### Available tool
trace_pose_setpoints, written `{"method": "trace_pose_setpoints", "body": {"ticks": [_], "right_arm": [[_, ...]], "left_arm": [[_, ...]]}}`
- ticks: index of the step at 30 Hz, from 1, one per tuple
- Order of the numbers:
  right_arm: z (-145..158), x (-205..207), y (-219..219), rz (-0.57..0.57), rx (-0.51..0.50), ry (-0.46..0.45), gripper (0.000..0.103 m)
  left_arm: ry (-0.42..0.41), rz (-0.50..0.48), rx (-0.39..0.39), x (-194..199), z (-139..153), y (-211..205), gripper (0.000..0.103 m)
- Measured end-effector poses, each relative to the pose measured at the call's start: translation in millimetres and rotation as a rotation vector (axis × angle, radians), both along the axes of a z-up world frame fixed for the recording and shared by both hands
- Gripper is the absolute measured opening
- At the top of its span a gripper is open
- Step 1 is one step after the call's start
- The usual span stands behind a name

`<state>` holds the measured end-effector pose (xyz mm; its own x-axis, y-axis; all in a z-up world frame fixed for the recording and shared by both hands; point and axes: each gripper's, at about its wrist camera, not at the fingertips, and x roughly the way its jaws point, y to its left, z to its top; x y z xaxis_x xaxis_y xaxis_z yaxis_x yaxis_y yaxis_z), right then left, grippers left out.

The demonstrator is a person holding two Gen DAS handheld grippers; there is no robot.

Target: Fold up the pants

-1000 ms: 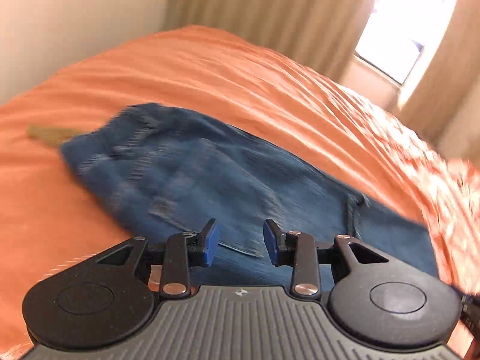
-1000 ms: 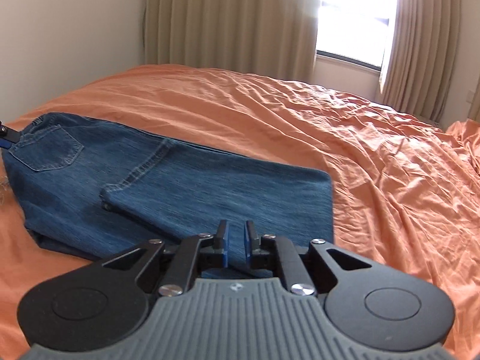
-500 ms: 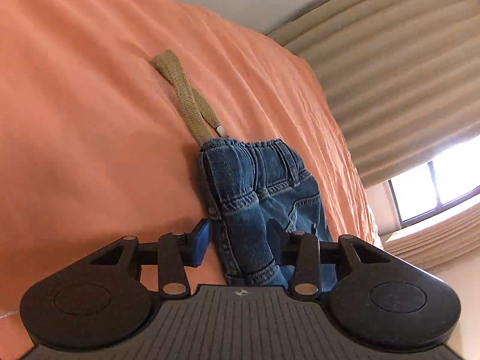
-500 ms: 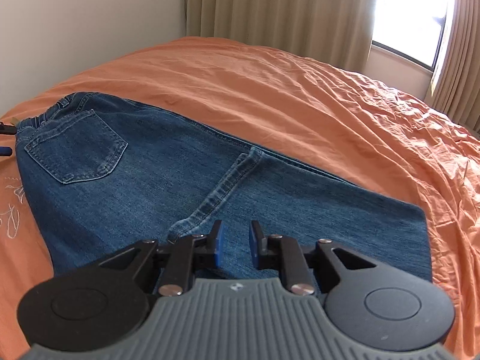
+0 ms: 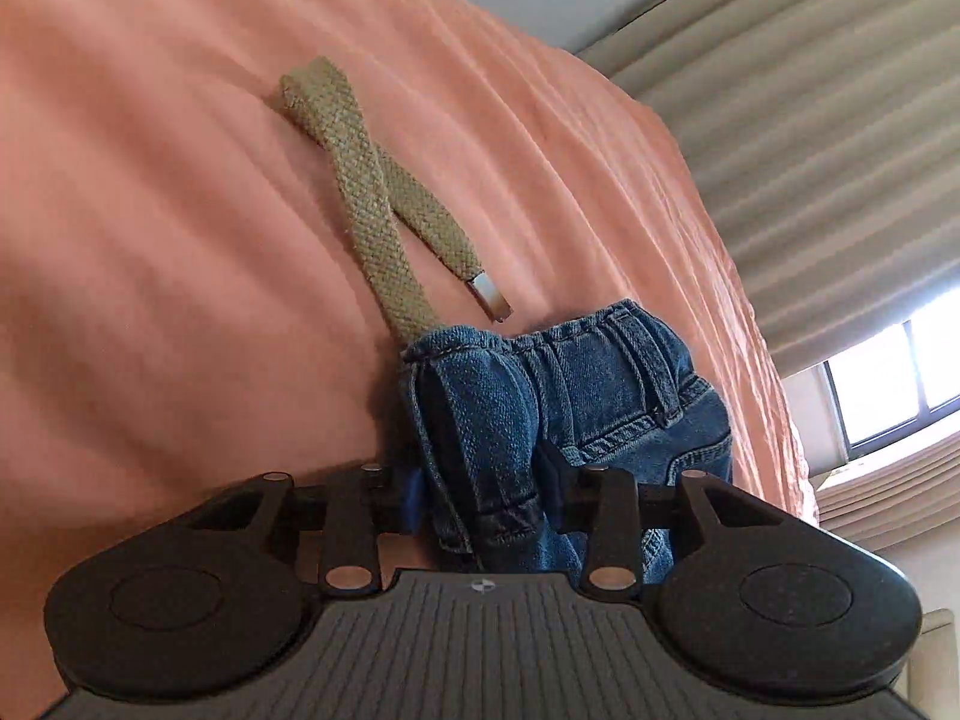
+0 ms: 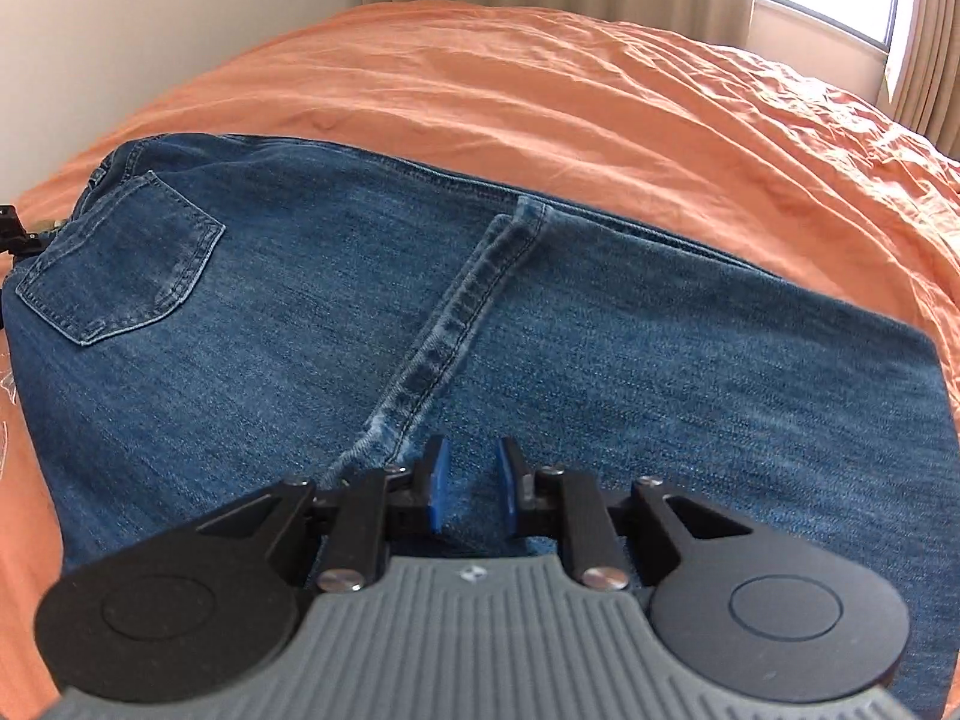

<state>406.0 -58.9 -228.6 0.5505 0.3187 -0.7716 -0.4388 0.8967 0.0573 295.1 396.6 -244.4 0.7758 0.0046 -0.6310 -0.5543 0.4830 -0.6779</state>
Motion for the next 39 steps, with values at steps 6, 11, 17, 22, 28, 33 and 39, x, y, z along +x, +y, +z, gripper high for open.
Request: {"method": "trace_pose_setpoints", "body": {"ticks": [6,11,17,22,28,33,39], "right_arm": [[3,8,2,-0.003,-0.01,0.05,0.013],[29,-4,-21,-0.007,0.066,0.031,0.024],[56,-29,-60,-0.023,0.143,0.009,0.028],[71,-48,-105,-0.076,0.227,0.011,0.028],[79,-68,-159,-0.138,0.315,0.008,0.028],[66,-84,-204,-0.217,0.367,0.013,0.028],[33,-97,-250,-0.309,0.463,0.1,0.029]], "left_arm": [[0.062,0.017,0.094,9,19,-18,0.029],[-0.034,0.026,0.19,1,73,-48,0.022],[-0.154,-0.06,0.385,-2,158,-122,0.021],[-0.212,-0.22,0.649,5,221,-226,0.022],[-0.198,-0.422,0.884,21,221,-357,0.022],[-0.131,-0.638,1.084,30,167,-461,0.022],[0.021,-0.915,1.125,16,83,-534,0.022]]}}
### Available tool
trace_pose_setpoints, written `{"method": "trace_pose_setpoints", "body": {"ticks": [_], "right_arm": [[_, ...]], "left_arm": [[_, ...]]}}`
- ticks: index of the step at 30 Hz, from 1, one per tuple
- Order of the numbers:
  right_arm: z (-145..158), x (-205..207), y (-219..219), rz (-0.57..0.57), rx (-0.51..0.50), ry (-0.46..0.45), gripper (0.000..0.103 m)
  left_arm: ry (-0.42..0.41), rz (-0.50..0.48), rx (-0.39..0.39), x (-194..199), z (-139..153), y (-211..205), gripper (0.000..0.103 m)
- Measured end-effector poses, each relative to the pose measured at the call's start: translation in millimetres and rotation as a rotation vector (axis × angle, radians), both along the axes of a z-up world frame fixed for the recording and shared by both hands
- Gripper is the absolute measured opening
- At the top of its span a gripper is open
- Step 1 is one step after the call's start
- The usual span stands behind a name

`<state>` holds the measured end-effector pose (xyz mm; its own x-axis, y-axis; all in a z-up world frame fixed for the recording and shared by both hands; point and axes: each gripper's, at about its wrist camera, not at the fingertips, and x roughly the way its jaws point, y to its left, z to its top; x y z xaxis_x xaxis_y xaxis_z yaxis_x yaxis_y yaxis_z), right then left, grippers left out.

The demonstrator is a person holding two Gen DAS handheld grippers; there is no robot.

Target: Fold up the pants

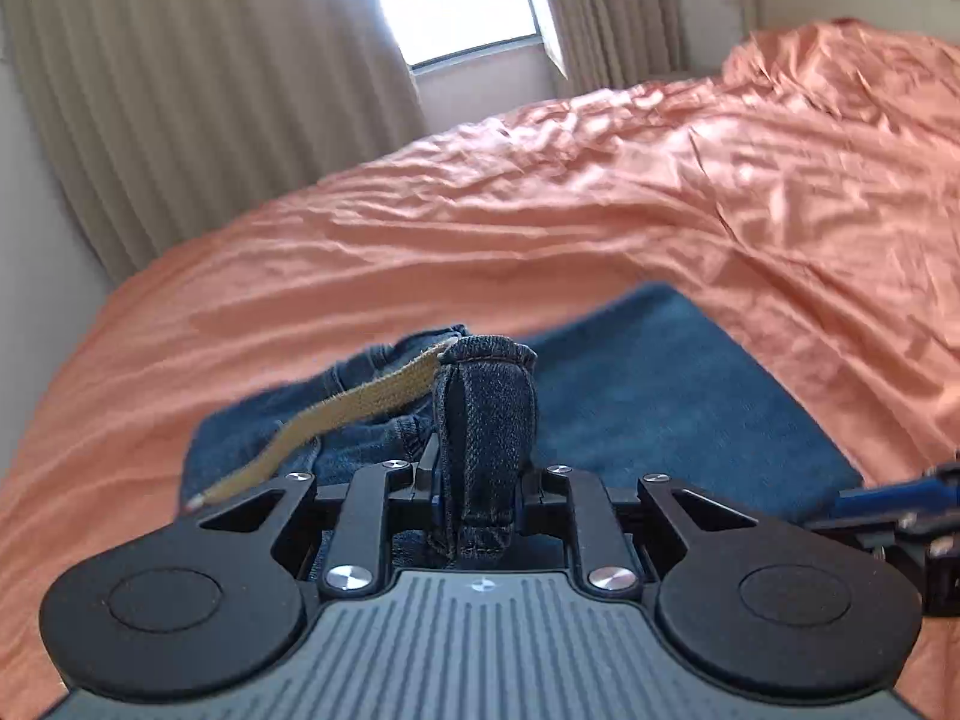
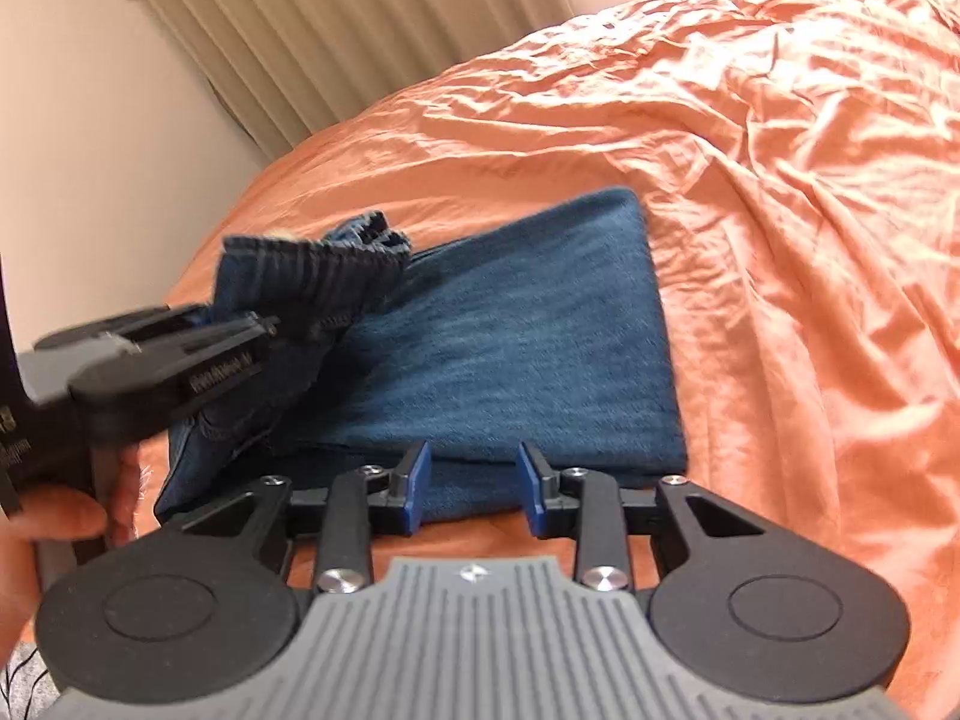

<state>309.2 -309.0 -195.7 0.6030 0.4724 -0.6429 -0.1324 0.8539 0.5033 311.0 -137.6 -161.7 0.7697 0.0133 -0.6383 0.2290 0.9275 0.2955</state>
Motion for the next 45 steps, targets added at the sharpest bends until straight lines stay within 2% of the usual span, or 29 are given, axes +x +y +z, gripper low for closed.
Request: {"method": "trace_pose_setpoints", "body": {"ticks": [3,4,6,9,15,18,21,25,28,33,35,36,37,40,41,43,45], "right_arm": [[-17,-3,-15,-0.041,0.043,0.025,0.03],[-24,-3,-18,-0.062,0.065,0.031,0.03],[-34,-6,-23,-0.095,0.096,0.031,0.03],[-37,-7,-26,-0.095,0.118,0.02,0.03],[-29,-8,-24,-0.063,0.13,-0.041,0.033],[-26,-10,-21,-0.041,0.155,-0.051,0.033],[-18,-2,-11,0.004,0.189,-0.055,0.033],[-4,19,8,0.06,0.209,-0.061,0.034],[-3,43,21,0.082,0.213,-0.013,0.039],[-21,77,41,0.104,0.213,0.09,0.039],[-29,83,45,0.103,0.22,0.13,0.038],[-30,84,47,0.112,0.219,0.128,0.019],[-28,82,47,0.121,0.232,0.122,0.01],[-7,72,47,0.137,0.217,0.045,0.006],[2,67,46,0.144,0.223,0.019,0.005],[21,58,41,0.154,0.25,-0.026,0.004],[31,47,35,0.16,0.257,-0.047,0.004]], "left_arm": [[0.11,-0.033,0.018,-6,-18,-10,0.03],[0.155,-0.041,-0.012,-5,-21,-8,0.033],[0.22,-0.046,-0.095,-4,-20,0,0.046],[0.327,-0.065,-0.223,5,-18,8,0.057],[0.439,-0.067,-0.502,11,-2,45,0.06],[0.404,-0.056,-0.562,2,16,61,0.059],[0.325,-0.045,-0.497,-6,33,78,0.059],[0.261,-0.035,-0.337,-15,40,104,0.06],[0.264,-0.003,-0.264,-26,33,132,0.061],[0.28,0.053,-0.129,-50,9,171,0.063],[0.296,0.074,-0.098,-57,-3,184,0.063],[0.305,0.085,-0.094,-59,-8,190,0.063],[0.308,0.095,-0.091,-61,-12,195,0.063],[0.3,0.12,-0.115,-65,-18,207,0.063],[0.288,0.127,-0.117,-65,-18,209,0.062],[0.262,0.132,-0.109,-64,-17,209,0.052],[0.248,0.121,-0.087,-63,-16,208,0.034]]}}
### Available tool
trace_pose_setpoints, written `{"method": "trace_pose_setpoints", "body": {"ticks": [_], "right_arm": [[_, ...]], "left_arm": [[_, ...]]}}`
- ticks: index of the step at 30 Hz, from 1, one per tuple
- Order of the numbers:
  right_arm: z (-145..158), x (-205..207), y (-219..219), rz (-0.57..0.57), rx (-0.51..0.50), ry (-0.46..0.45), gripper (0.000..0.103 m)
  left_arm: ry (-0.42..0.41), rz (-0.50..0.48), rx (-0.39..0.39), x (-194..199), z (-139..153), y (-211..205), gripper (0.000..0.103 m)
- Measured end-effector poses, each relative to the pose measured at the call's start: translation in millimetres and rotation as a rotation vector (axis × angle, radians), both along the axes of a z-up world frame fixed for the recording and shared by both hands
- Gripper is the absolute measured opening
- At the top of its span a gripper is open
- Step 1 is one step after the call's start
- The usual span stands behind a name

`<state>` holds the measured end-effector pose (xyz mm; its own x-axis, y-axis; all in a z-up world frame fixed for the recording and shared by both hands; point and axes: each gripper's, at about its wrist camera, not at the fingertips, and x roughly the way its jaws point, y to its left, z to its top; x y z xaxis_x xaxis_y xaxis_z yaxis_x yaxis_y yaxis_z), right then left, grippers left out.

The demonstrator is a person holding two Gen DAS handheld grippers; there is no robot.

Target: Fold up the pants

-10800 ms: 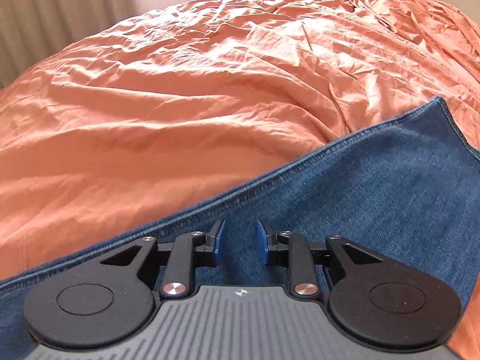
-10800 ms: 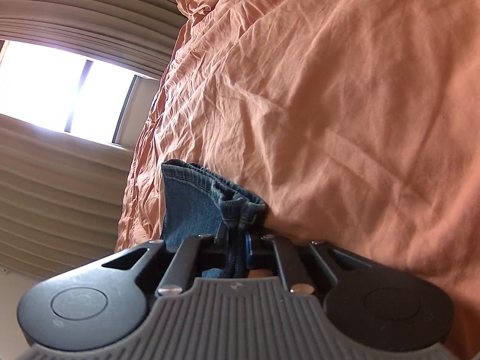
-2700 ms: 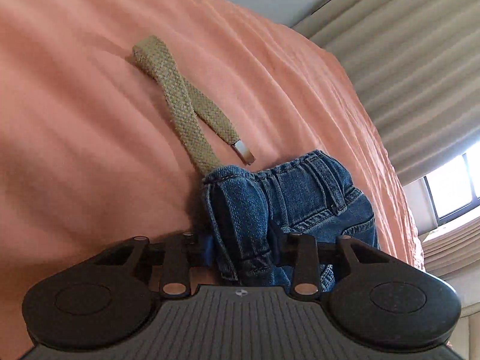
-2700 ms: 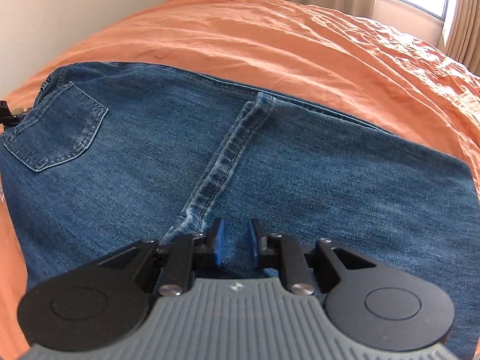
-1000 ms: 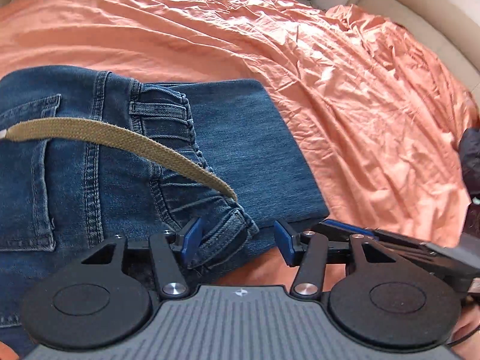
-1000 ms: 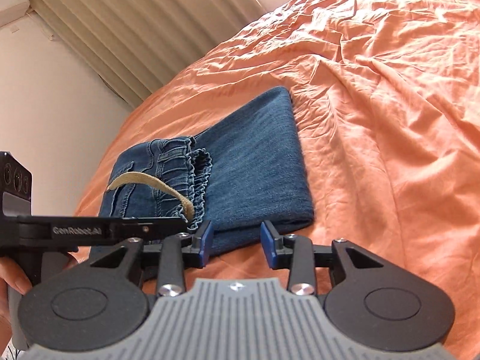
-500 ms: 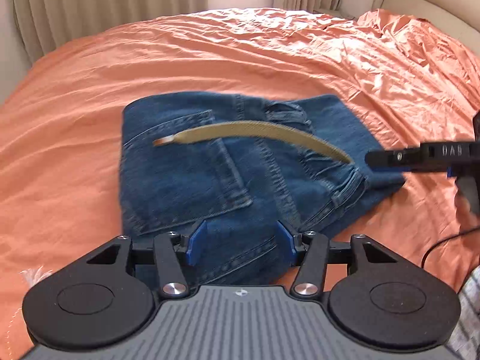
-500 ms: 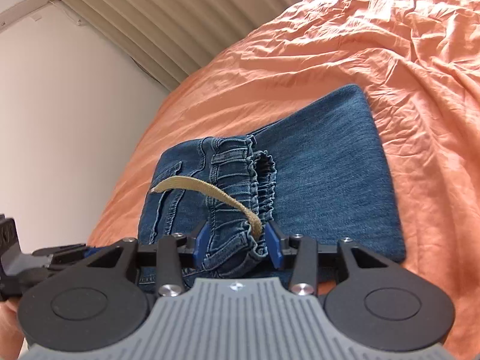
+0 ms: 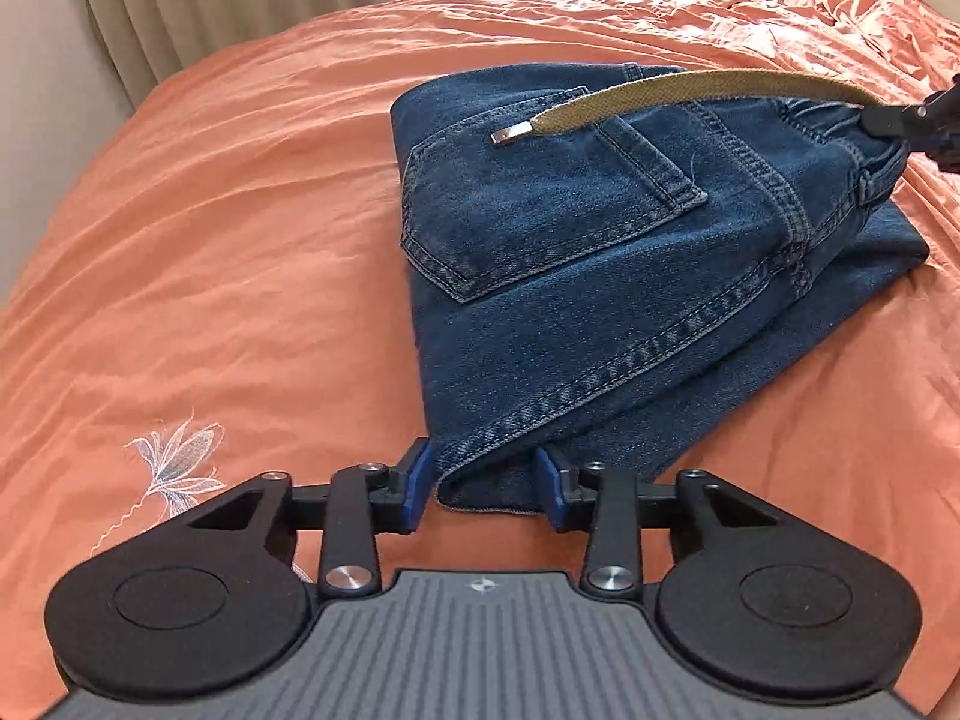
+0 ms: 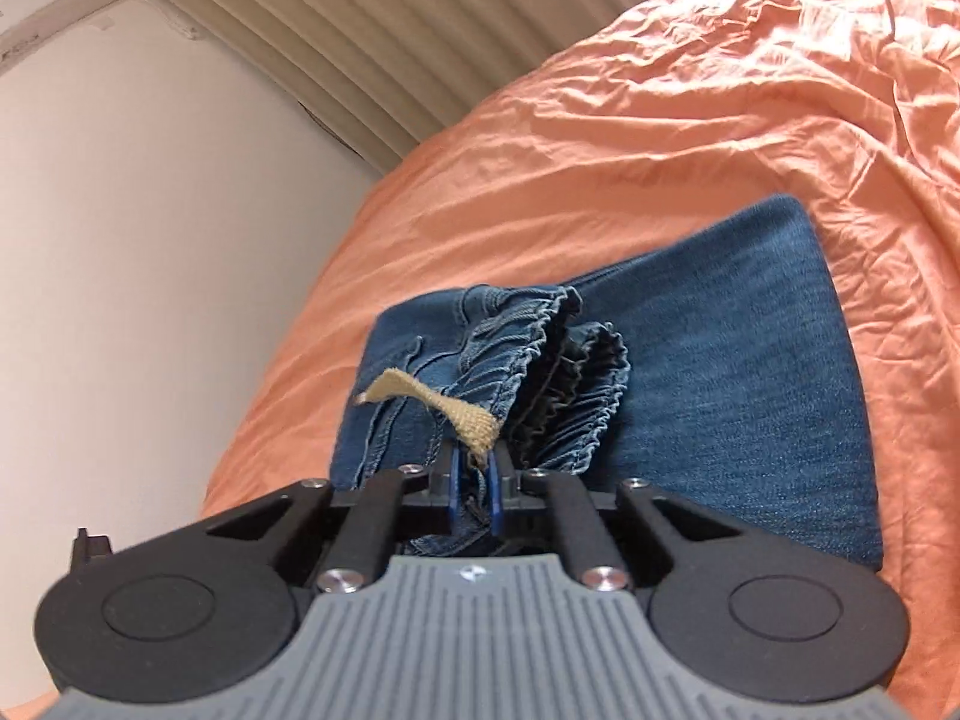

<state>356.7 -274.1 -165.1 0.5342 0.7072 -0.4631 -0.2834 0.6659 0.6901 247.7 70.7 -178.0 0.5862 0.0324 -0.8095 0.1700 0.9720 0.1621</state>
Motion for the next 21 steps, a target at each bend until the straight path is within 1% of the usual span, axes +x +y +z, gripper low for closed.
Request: {"method": "trace_pose_setpoints", "body": {"ticks": [1,2,3,4,5,6,8,10,12,14,16,18,20,21], "right_arm": [[1,-4,-1,0.003,-0.014,-0.006,0.004],[0,-9,-1,0.008,-0.054,-0.008,0.004],[-6,-12,-1,0.006,-0.102,0.008,0.004],[-14,-14,-1,0.003,-0.131,0.04,0.003],[-24,-16,-2,0.002,-0.141,0.07,0.003],[-33,-18,-1,0.0,-0.155,0.093,0.003],[-47,-20,5,-0.005,-0.202,0.116,0.003],[-56,-20,11,-0.019,-0.231,0.137,0.003],[-58,-19,12,-0.038,-0.232,0.149,0.004],[-53,-17,14,-0.037,-0.251,0.158,0.007],[-44,-17,18,-0.015,-0.306,0.141,0.017],[-34,-22,17,0.003,-0.33,0.114,0.02],[-22,-23,12,0.007,-0.323,0.087,0.026],[-17,-21,10,0.008,-0.306,0.078,0.036]], "left_arm": [[-0.009,-0.003,0.019,0,0,-1,0.026],[-0.025,-0.011,0.037,-2,0,-2,0.013],[-0.04,-0.022,0.048,-3,0,-3,0.009],[-0.052,-0.028,0.052,-5,0,-3,0.008],[-0.055,-0.028,0.053,-7,0,-2,0.007],[-0.04,-0.023,0.054,-7,-2,-2,0.006],[-0.011,-0.012,0.05,-7,-7,0,0.006],[0.021,0.007,0.054,-5,-13,3,0.003],[0.051,0.026,0.034,-4,-13,7,0.002],[0.058,0.027,0.021,-3,-7,11,0.002],[0.063,0.031,-0.013,-4,1,16,0.001],[0.06,0.037,-0.074,-9,12,22,0.007],[0.044,0.055,-0.13,-9,25,27,0.012],[0.03,0.066,-0.162,-9,32,26,0.012]]}}
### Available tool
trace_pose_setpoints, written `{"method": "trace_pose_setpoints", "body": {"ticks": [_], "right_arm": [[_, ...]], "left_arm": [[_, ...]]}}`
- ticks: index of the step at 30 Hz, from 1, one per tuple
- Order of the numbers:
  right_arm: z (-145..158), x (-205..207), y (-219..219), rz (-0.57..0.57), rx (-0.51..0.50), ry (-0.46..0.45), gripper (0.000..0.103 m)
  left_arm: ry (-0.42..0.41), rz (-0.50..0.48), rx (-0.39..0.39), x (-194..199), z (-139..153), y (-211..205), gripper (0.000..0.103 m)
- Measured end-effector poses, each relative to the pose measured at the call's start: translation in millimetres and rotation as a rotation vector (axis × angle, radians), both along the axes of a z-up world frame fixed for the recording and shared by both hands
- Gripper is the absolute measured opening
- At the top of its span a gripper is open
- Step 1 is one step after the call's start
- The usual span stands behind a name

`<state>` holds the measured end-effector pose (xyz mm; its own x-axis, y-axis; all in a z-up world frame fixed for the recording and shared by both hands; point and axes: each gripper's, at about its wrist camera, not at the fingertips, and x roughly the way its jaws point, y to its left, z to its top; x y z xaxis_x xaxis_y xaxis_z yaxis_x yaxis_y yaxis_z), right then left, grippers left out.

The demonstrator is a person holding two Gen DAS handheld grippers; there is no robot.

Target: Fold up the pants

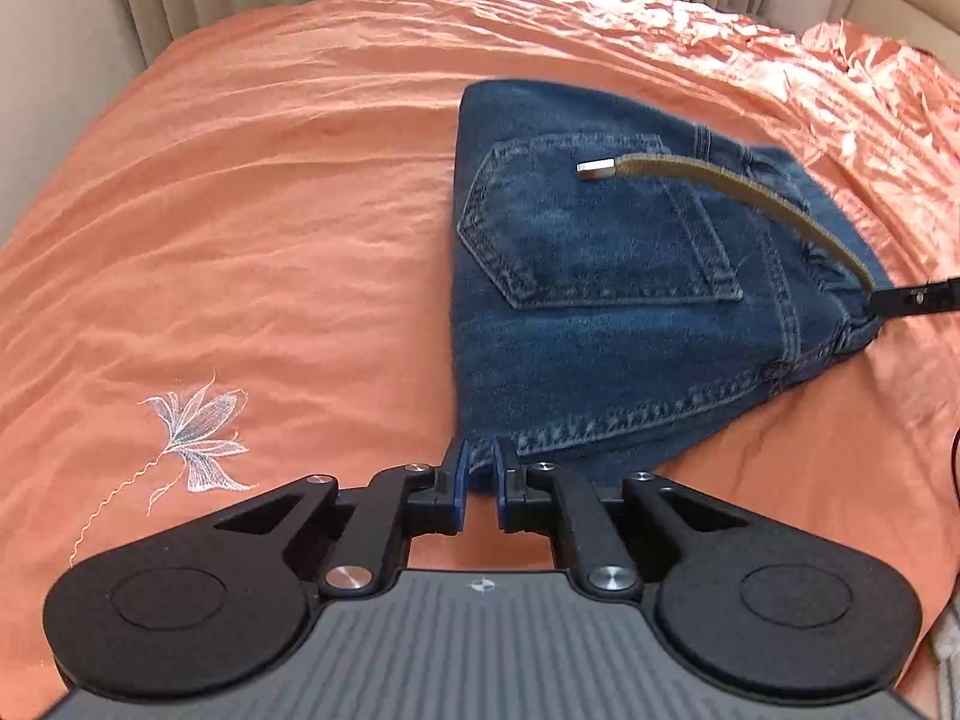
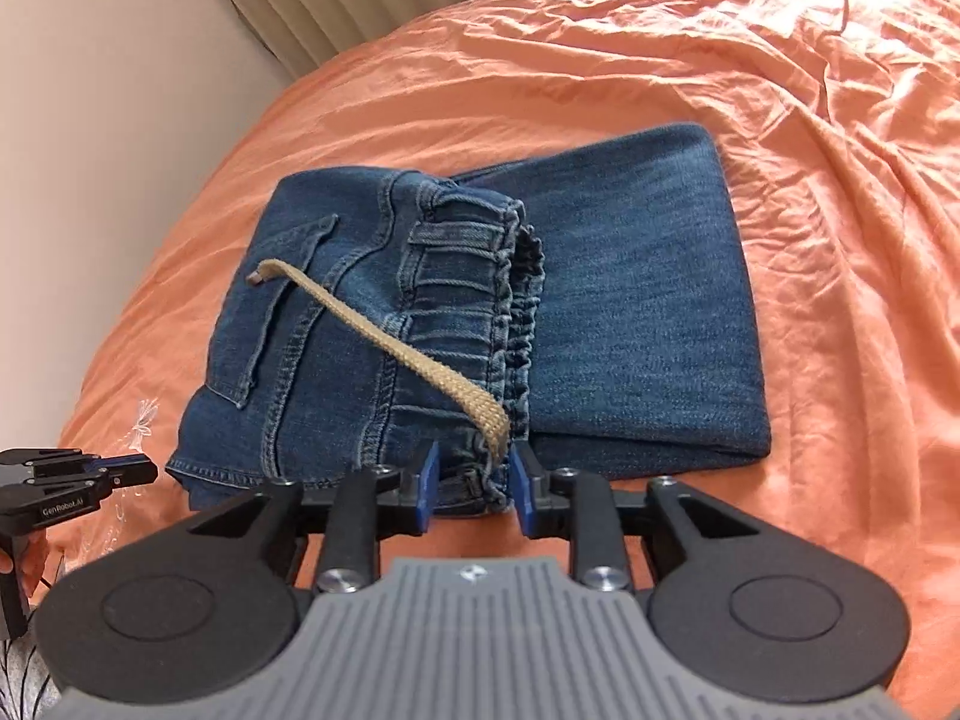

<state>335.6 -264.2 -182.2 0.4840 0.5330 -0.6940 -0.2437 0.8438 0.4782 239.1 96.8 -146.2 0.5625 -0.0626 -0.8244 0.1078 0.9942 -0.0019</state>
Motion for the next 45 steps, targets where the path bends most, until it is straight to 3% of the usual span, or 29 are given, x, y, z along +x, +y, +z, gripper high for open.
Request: {"method": "trace_pose_setpoints", "body": {"ticks": [3,7,11,15,17,20,24,27,36,38,40,42,45], "right_arm": [[5,14,-6,-0.014,0.068,0.002,0.047],[-8,45,-13,-0.06,0.171,0.073,0.071],[-40,74,-21,-0.088,0.303,0.198,0.072],[-63,92,-24,-0.1,0.402,0.248,0.071],[-70,100,-22,-0.089,0.43,0.262,0.069],[-79,108,-20,-0.084,0.453,0.282,0.055],[-87,111,-23,-0.087,0.547,0.323,0.02],[-59,109,-15,-0.056,0.499,0.256,0.011],[120,141,19,0.036,0.362,-0.018,0.006],[139,144,11,0.01,0.341,-0.049,0.006],[138,148,-13,-0.035,0.283,-0.044,0.006],[117,150,-33,-0.083,0.231,0.005,0.006],[46,141,-74,-0.181,0.178,0.141,0.005]], "left_arm": [[-0.035,0.031,-0.074,12,16,2,0.02],[-0.06,0.07,-0.138,39,21,4,0.023],[-0.043,0.096,-0.2,66,13,4,0.023],[-0.021,0.111,-0.212,87,-1,4,0.023],[-0.008,0.122,-0.215,95,-7,4,0.023],[-0.001,0.135,-0.227,101,-14,5,0.023],[-0.006,0.154,-0.256,104,-17,8,0.023],[-0.014,0.162,-0.268,106,-15,10,0.023],[-0.073,0.19,-0.332,104,3,6,0.023],[-0.09,0.193,-0.353,105,9,3,0.023],[-0.099,0.186,-0.373,106,12,0,0.023],[-0.104,0.169,-0.373,109,14,-6,0.023],[-0.095,0.146,-0.357,115,10,-17,0.023]]}}
